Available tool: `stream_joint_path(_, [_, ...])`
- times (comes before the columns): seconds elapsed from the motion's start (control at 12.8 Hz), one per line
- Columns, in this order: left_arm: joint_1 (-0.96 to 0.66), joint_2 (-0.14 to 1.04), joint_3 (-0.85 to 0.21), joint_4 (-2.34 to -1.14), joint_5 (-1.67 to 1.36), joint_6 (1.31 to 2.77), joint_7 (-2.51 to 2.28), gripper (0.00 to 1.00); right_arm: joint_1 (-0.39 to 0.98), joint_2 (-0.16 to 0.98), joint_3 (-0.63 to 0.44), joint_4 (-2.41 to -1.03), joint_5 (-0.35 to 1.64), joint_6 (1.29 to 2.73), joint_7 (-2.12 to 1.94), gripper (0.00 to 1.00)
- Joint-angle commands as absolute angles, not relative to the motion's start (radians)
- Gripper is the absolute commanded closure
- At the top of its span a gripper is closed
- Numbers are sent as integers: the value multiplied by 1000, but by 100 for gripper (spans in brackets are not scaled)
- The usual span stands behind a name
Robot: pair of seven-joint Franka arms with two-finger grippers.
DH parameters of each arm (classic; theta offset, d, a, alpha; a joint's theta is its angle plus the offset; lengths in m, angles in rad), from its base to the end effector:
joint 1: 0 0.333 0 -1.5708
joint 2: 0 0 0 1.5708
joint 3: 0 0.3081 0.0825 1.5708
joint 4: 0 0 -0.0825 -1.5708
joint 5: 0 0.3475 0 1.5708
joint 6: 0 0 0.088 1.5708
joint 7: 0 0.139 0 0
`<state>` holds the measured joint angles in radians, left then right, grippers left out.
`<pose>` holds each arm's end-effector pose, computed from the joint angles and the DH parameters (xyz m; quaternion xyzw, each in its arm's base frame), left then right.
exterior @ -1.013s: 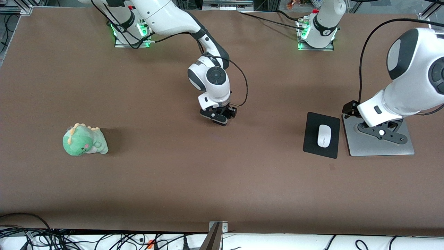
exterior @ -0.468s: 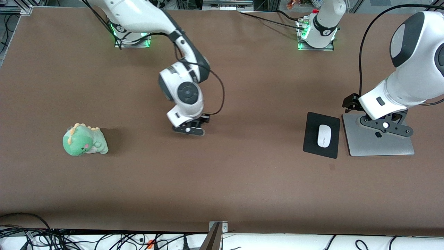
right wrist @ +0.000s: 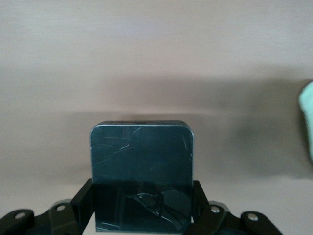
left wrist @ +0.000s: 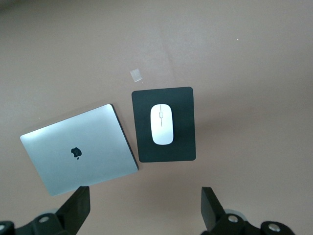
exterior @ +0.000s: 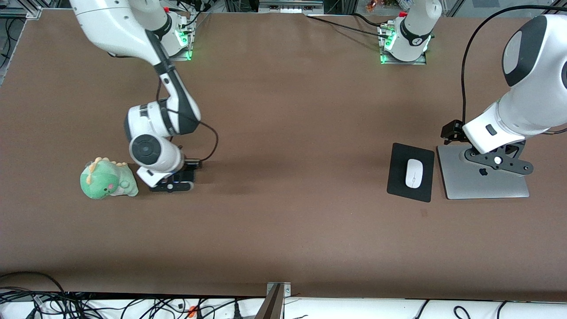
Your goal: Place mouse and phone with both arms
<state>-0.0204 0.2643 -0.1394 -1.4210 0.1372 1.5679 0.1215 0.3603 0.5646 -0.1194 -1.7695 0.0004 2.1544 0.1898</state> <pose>0.5825 -0.0654 0.5047 -0.9869 0.1422 0.0564 0.0513 0.5864 0.1480 0.2182 0.9951 0.0317 -0.0788 0.0504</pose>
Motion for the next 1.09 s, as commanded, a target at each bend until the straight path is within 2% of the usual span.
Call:
stream_joint_path(0.0, [-26,244,-120,-1416,126,1555,118,0,284,535,-106,-1854,0,2248,71,64])
stream_joint_path(0.23, [-26,236,-98,-1425,109,1578,124,0,264,541,-109,-1953,0,2403,52,64])
stream_joint_path(0.39, [-28,229,-97,-1424,109,1578,126,0,252,563,-107,-1977,0,2460,45,56])
stream_joint_path(0.47, [-28,227,-97,-1422,109,1578,123,0,249,560,-107,-1979,0,2464,40,38])
stream_joint_path(0.55, [-28,224,-97,-1422,103,1580,123,0,249,545,-107,-1977,0,2454,38,15])
stream_joint_path(0.62, [-28,218,-92,-1427,89,1580,121,0,249,511,-106,-1974,2,2419,44,1])
stream_joint_path(1.01, [-35,186,-77,-1450,74,1580,89,0,252,291,-101,-1934,0,2170,87,0])
